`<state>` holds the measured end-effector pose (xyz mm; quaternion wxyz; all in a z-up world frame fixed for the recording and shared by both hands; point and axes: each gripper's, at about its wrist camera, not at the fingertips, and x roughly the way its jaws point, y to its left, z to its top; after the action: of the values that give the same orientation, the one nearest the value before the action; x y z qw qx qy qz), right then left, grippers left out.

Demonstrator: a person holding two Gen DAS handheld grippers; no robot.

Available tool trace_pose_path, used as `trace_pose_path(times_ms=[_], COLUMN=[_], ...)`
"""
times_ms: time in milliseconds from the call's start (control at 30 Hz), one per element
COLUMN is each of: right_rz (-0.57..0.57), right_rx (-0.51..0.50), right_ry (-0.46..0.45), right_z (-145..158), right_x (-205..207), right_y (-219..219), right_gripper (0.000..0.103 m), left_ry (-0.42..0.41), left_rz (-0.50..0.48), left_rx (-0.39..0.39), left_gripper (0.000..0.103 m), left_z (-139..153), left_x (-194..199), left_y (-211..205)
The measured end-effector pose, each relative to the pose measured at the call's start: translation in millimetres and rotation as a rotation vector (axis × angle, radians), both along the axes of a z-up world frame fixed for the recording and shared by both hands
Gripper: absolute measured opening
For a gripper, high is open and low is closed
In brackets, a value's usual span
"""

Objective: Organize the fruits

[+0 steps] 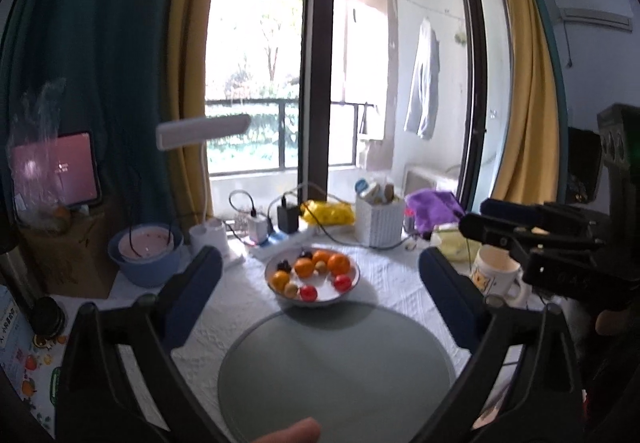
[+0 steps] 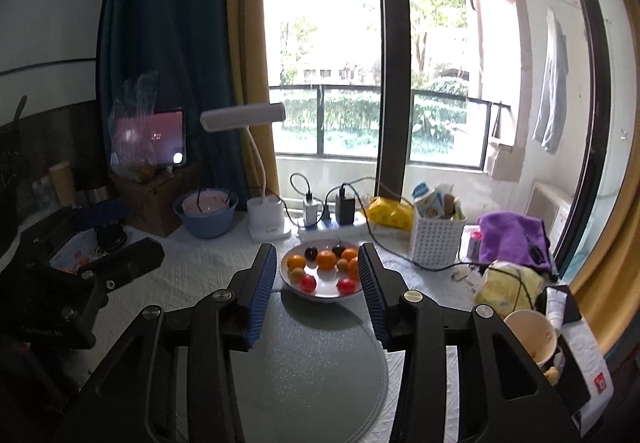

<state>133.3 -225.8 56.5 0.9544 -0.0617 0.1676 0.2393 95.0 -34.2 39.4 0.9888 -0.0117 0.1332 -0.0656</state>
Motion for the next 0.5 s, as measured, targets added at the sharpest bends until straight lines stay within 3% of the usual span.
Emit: trace_pose_path(times_ms=[200,500], right_rz=[-0.008,-0.044], right_rx=[0.024,0.049], right_ry=[-0.057,-0.1], right_z=[18,33], right_x=[-17,-28], right_y=[-9,-18], right_gripper=[0.06,0.064], left_ry=[-0.099,-0.177], left_rz=[0.059,0.097], left_rx=[0.025,0.031], left_gripper=[0.1,0.1], left_z=[20,36], left_x=[-22,-40], left_y=[1,-1])
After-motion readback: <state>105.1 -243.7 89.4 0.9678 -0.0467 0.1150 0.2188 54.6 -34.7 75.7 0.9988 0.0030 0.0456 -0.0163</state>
